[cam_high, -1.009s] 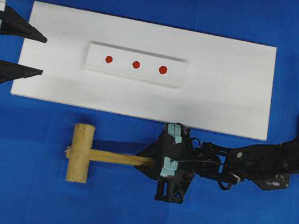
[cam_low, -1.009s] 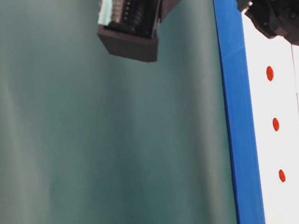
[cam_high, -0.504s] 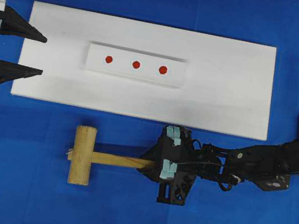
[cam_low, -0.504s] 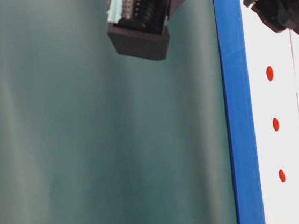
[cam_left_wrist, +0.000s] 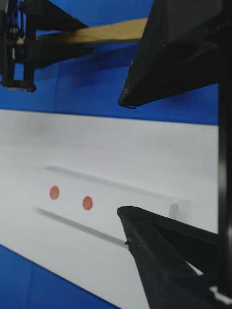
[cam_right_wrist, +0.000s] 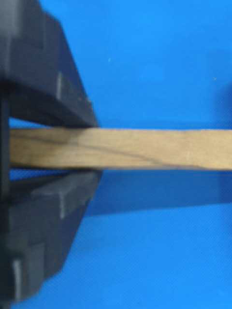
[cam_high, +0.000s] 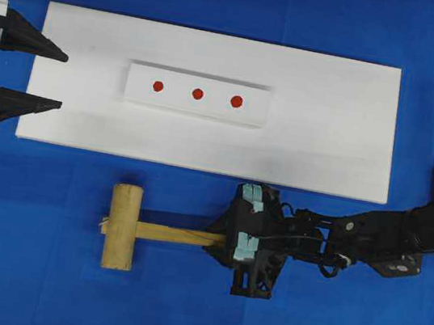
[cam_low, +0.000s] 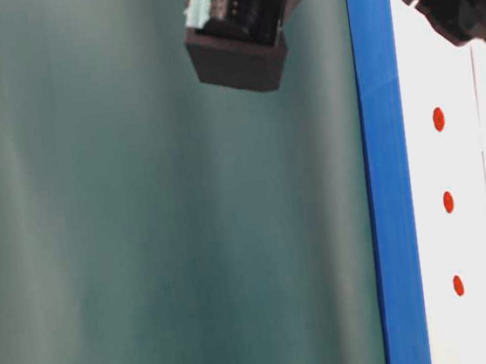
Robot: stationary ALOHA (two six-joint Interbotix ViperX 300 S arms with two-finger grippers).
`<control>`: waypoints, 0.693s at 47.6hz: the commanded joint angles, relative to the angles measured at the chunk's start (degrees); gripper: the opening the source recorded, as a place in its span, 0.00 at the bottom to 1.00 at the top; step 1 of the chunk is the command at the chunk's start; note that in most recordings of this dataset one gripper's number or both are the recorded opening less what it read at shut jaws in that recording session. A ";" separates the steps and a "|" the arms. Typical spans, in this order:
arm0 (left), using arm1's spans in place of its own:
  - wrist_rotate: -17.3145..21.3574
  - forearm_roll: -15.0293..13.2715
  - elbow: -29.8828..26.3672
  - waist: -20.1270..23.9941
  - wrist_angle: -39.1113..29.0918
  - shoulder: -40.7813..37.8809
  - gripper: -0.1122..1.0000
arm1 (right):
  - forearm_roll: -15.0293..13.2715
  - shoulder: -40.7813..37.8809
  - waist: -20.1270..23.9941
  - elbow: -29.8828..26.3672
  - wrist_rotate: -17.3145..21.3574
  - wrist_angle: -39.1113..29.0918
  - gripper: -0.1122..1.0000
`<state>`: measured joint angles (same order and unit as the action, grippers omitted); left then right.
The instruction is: Hit the mark with a hammer.
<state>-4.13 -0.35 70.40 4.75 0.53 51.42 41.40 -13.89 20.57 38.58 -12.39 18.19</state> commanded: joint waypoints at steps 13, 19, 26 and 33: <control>-0.09 -0.09 -0.62 0.18 0.35 0.53 0.82 | -0.09 2.55 -0.44 -0.88 -0.53 0.62 0.92; -0.09 -0.09 -0.62 0.18 0.18 1.67 0.82 | -0.18 6.24 -1.67 -0.35 -2.02 -0.09 0.87; -0.26 -0.09 -0.79 0.18 -0.18 2.99 0.82 | -0.26 11.51 -2.99 0.00 -5.80 -2.99 0.87; -0.26 -0.09 -0.88 0.18 -0.44 4.66 0.82 | -0.26 17.40 -4.04 -0.35 -11.07 -7.21 0.87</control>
<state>-4.22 -0.35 70.31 4.75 0.09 55.63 41.22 -0.79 16.88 39.11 -21.88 12.48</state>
